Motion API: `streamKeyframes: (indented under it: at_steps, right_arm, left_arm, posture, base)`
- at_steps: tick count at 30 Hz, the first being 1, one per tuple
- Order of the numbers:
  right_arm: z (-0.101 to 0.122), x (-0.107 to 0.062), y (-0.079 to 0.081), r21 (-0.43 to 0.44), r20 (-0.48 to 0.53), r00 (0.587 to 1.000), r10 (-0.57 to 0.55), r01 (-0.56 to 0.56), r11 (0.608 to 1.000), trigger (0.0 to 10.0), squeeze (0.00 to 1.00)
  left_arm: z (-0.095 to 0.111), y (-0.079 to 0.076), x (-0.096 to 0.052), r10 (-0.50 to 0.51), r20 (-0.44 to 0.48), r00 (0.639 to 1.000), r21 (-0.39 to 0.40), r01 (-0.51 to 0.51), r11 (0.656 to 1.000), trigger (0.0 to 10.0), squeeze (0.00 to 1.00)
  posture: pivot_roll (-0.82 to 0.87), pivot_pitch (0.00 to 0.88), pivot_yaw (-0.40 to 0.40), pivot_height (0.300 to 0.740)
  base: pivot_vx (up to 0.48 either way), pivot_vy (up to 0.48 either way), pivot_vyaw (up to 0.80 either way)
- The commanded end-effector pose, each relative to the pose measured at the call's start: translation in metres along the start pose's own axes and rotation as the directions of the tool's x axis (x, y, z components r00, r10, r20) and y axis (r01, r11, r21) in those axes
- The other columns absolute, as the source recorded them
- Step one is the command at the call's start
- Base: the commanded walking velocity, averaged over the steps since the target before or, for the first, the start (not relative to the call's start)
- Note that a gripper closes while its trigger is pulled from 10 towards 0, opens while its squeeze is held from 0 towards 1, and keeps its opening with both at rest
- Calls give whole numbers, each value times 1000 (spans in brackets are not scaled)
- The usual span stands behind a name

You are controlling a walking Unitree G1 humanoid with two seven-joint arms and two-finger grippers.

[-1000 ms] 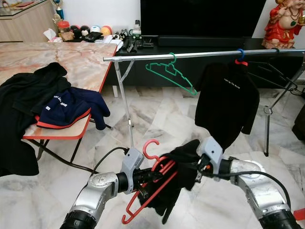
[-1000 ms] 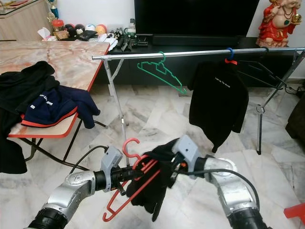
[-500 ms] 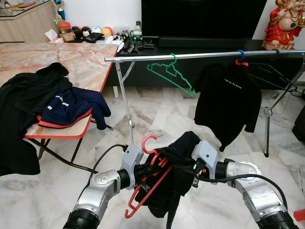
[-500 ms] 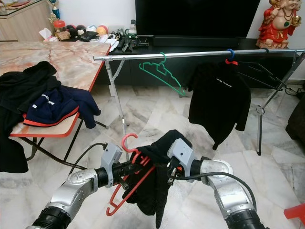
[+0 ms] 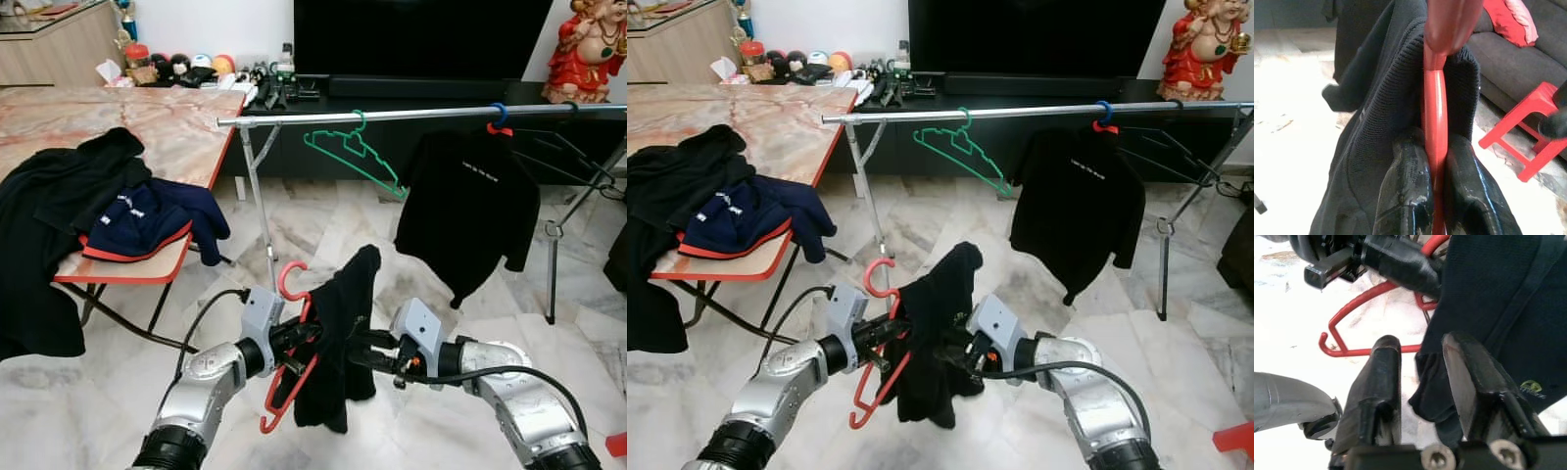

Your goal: Hang hanger

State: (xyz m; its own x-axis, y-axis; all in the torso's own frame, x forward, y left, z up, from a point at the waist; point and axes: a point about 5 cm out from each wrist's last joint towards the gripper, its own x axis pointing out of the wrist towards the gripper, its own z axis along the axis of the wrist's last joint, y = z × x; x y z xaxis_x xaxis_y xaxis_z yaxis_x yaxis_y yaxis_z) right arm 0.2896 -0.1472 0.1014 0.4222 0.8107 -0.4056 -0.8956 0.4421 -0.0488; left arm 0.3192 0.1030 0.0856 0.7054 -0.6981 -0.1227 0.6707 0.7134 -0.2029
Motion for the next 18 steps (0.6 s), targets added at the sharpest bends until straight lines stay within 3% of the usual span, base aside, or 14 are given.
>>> streamKeyframes:
  at_steps: [1,4,8,9,10,14,16,18]
  right_arm:
    - [1,-1,4,-3,-1,1000,8,-8,1000,10000,1000]
    - [2,-2,4,-9,14,1000,-14,14,1000,10000,1000]
    - [17,-9,-11,22,123,981,-153,151,988,10000,1000]
    - [27,-16,-28,30,169,948,-269,268,963,10000,1000]
    - [27,-16,-28,30,169,948,-269,268,963,10000,1000]
    - [56,-40,-61,48,272,856,-439,443,895,10000,1000]
    - [61,-43,-64,43,288,855,-432,439,897,10000,1000]
    - [65,-44,-63,-16,273,890,-364,383,924,10000,1000]
  left_arm:
    - [10,0,3,-7,51,999,9,6,1000,10000,0]
    - [10,0,3,-13,52,999,10,13,1000,10000,0]
    - [8,-2,2,-50,35,998,8,50,999,10000,0]
    - [3,-4,0,-87,3,996,14,87,996,10000,0]
    - [3,-4,0,-87,3,996,14,87,996,10000,0]
    - [-10,-8,-8,-164,-81,983,10,165,986,10000,0]
    - [-12,-8,-10,-175,-97,980,7,177,984,10000,0]
    - [-17,-8,-13,-192,-132,972,19,196,980,10000,0]
  posture:
    - [-6,42,-4,740]
    - [-9,45,-5,740]
    - [-17,46,-7,740]
    - [-20,47,-7,740]
    - [-20,47,-7,740]
    - [-28,51,-6,740]
    - [-28,51,-6,740]
    - [-25,54,-9,740]
  base:
    - [0,0,0]
    - [0,0,0]
    - [0,0,0]
    - [0,0,0]
    - [0,0,0]
    - [0,0,0]
    - [0,0,0]
    - [0,0,0]
